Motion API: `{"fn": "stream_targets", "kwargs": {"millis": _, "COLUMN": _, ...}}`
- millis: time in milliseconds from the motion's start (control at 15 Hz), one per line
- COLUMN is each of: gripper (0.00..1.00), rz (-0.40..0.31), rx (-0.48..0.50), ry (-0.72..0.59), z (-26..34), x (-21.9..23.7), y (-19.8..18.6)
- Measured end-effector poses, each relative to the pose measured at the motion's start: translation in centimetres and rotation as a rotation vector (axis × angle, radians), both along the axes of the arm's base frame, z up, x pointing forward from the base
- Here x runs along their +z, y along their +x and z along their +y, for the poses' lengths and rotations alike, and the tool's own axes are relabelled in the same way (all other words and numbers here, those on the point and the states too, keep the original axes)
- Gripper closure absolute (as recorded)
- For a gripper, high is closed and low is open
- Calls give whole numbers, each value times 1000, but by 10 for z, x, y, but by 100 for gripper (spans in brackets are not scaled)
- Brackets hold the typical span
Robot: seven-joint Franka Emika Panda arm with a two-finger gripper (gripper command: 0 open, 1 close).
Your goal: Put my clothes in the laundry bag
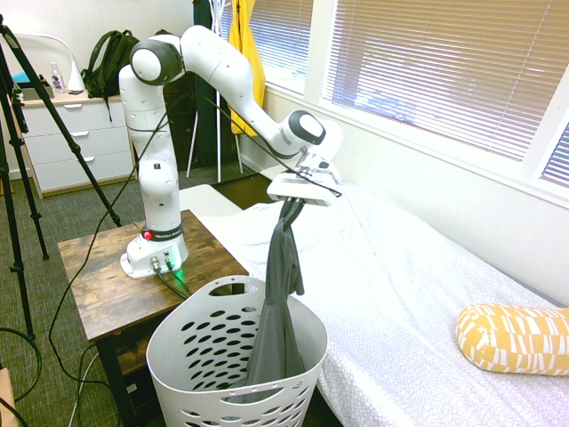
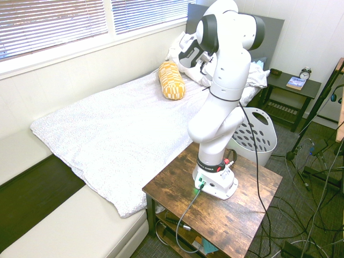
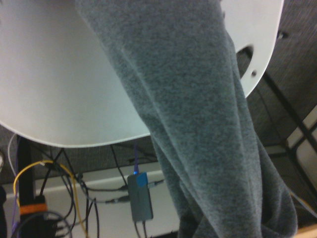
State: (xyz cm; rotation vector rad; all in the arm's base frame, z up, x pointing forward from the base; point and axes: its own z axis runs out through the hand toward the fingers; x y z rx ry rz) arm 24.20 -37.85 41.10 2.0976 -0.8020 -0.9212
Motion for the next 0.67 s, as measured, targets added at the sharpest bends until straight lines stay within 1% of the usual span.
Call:
{"fn": "stream_targets", "kwargs": {"millis": 133, "gripper": 100, "rz": 84, "rx": -14, "ry": 2, "z": 0, "x": -21, "y": -36}}
{"fn": "stream_targets", "kwargs": {"millis": 200, "gripper": 0, "rz": 82, "rx": -9, "ry": -7, "z": 0, "x": -41, "y": -47}}
{"fn": "stream_targets", "kwargs": {"millis": 267, "gripper": 0, "rz": 29, "rx": 3, "ry": -29, "z": 2, "x": -65, "y": -52}}
{"fn": "stream_targets", "kwargs": {"millis": 333, "gripper": 0, "rz": -44, "rx": 9, "ry": -55, "z": 4, "x": -91, "y": -55}}
{"fn": "stream_targets", "kwargs": {"millis": 467, "gripper": 0, "rz": -142, "rx": 15, "ry": -88, "z": 10, "x": -147, "y": -65}}
{"fn": "stream_targets", "kwargs": {"millis": 533, "gripper": 0, "rz": -178, "rx": 1, "ry": -86, "z": 14, "x": -176, "y": -71}}
{"fn": "stream_targets", "kwargs": {"millis": 600, "gripper": 0, "rz": -198, "rx": -8, "ry": -83, "z": 17, "x": -202, "y": -74}}
{"fn": "stream_targets", "kwargs": {"millis": 667, "gripper": 0, "rz": -200, "rx": -13, "ry": -80, "z": 18, "x": -222, "y": -75}}
